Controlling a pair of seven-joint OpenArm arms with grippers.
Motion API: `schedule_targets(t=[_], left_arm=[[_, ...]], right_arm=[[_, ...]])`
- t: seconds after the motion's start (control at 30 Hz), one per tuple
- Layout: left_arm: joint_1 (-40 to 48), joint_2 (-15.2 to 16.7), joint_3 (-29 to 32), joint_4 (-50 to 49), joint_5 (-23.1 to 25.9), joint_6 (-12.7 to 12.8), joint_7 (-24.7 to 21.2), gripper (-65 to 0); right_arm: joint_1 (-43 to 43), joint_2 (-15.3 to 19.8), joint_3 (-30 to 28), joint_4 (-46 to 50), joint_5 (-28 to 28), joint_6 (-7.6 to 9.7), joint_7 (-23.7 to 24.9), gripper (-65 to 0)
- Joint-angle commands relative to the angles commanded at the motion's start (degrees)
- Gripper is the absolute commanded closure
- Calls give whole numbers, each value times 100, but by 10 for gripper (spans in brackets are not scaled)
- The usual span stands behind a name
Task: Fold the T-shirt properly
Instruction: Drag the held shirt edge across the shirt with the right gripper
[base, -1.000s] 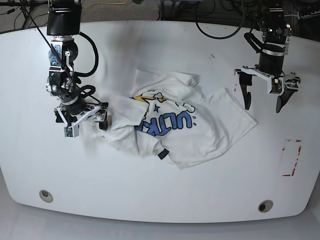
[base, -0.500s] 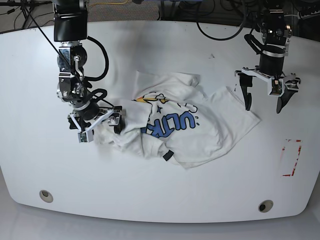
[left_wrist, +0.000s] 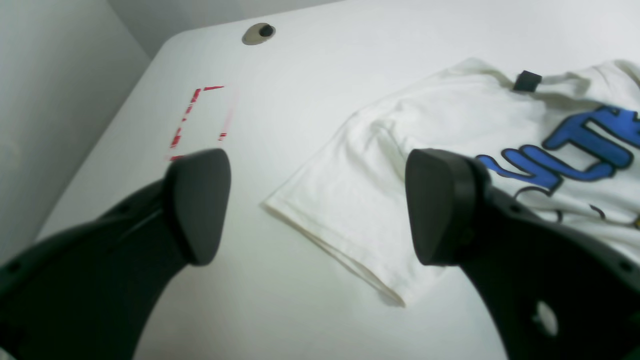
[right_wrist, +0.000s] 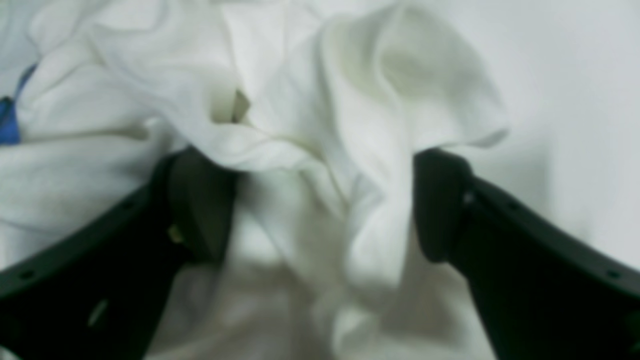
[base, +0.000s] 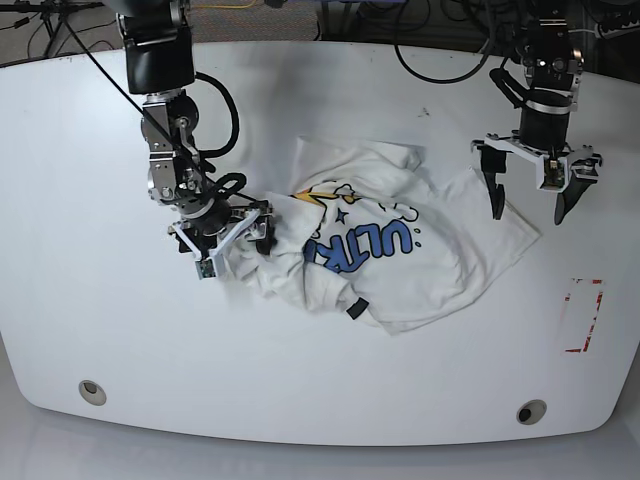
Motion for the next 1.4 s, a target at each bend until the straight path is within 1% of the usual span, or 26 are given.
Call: schedule_targets(t=[0.1, 0.17, 0.3, 0.43, 0.5, 0.57, 0.63, 0.7, 0.83, 0.9, 1.17, 1.4], left_arm=[[-9, 3, 6, -3, 6, 1, -10, -519], [51, -9, 22, -7, 12, -22, -41, -523], [44, -5, 20, -24, 10, -29, -33, -524], [27, 9, 24, -81, 6, -23, -31, -523], [15, 19, 32, -132, 0, -26, -17, -522], [-25, 90, 48, -280, 10, -24, -30, -520], [-70, 138, 61, -398, 16, -36, -27, -518], [-135, 209, 73, -567, 21, -49, -35, -517], [-295, 376, 85, -897, 46, -117, -27, -517], [-511, 554, 183, -1408, 51, -121, -82, -520], [-578, 521, 295, -1663, 76, -89, -96, -521], [-495, 480, 311, -1837, 115, -90, -170, -523]], right_arm=[[20, -50, -106, -8, -44, 2, -4, -360], [64, -123, -351, 87, -144, 15, -11, -345], [59, -151, -415, 89, -191, 3, 0, -319], [62, -191, -384, 123, -274, -2, 6, -257], [61, -209, -345, 166, -320, 4, 16, -208], [62, -227, -220, 211, -374, -2, 45, -108], [56, -225, -197, 254, -380, 4, 46, -58], [62, -212, -193, 257, -360, 6, 59, -27], [74, -191, -214, 215, -330, 17, 89, -25], [79, -166, -224, 127, -297, 52, 105, -4], [88, -61, -113, 203, -313, 49, 118, 0], [131, 82, 134, 544, -357, 14, 102, 0]])
